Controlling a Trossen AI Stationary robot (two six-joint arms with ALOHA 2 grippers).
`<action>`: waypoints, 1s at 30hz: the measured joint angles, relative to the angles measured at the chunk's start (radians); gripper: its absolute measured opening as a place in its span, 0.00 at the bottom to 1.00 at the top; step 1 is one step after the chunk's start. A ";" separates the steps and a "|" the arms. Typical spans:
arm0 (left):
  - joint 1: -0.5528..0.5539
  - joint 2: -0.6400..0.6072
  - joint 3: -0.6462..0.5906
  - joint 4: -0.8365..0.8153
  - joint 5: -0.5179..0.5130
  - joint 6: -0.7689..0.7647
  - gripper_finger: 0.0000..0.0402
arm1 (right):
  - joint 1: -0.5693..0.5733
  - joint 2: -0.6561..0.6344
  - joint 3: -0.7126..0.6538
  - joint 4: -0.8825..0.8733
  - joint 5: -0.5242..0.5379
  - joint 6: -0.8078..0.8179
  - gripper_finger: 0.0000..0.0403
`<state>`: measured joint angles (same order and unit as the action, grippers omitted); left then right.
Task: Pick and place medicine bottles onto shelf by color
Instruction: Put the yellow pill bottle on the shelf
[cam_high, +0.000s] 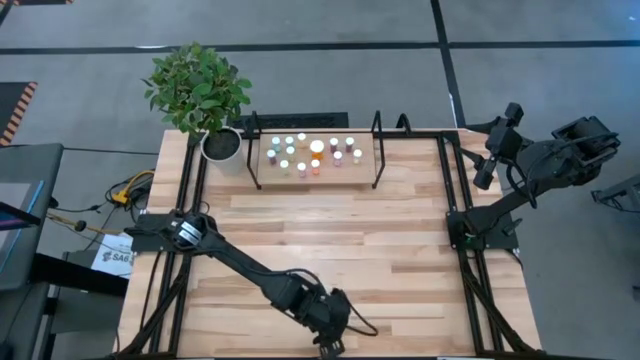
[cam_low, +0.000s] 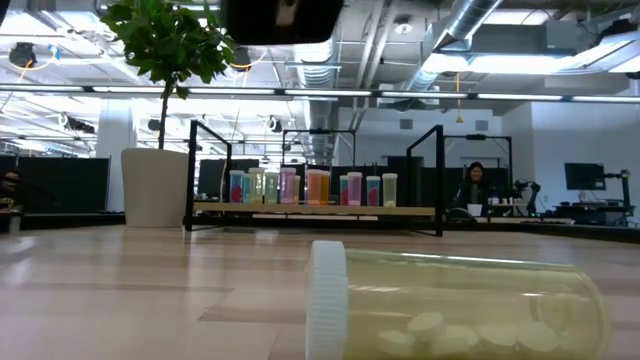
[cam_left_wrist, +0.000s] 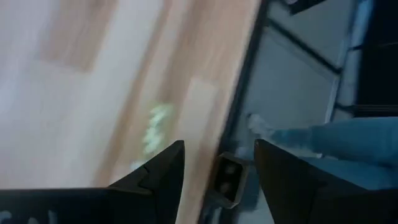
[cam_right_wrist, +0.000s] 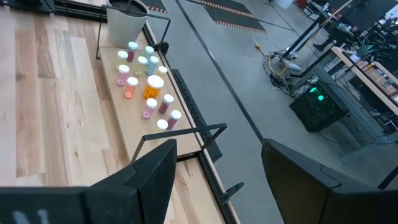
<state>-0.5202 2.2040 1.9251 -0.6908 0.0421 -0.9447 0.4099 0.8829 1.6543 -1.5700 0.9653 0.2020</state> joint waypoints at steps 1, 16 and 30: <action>-0.006 0.004 0.001 0.023 -0.005 0.006 0.45 | 0.000 0.000 0.000 0.000 0.000 0.000 0.65; -0.052 0.092 -0.002 -0.018 -0.112 0.248 0.45 | 0.000 0.000 0.000 0.000 0.000 0.000 0.65; -0.056 0.156 0.000 -0.049 -0.165 0.298 0.44 | 0.000 0.000 0.000 0.000 0.000 0.000 0.65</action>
<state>-0.5762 2.3605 1.9248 -0.7394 -0.1231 -0.6472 0.4099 0.8829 1.6545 -1.5696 0.9653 0.2018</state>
